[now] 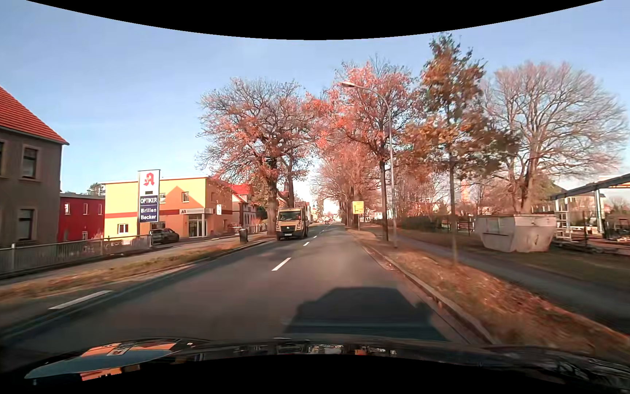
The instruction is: Follow the waypoints while adhering to traffic rules and regulations
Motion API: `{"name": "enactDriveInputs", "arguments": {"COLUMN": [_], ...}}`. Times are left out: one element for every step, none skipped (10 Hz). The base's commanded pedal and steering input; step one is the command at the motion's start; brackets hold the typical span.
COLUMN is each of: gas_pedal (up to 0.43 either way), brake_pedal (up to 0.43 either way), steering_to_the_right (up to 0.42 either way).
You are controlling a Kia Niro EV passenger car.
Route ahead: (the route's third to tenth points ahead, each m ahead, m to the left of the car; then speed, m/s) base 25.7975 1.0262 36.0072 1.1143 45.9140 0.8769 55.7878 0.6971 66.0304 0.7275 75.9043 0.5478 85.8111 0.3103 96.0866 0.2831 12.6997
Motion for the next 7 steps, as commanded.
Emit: {"name": "enactDriveInputs", "arguments": {"gas_pedal": [0.110, 0.110, 0.110, 0.110, 0.110, 0.110, 0.110], "brake_pedal": [0.000, 0.000, 0.000, 0.000, 0.000, 0.000, 0.000], "steering_to_the_right": [-0.005, -0.005, -0.003, -0.002, -0.001, -0.001, -0.001]}}
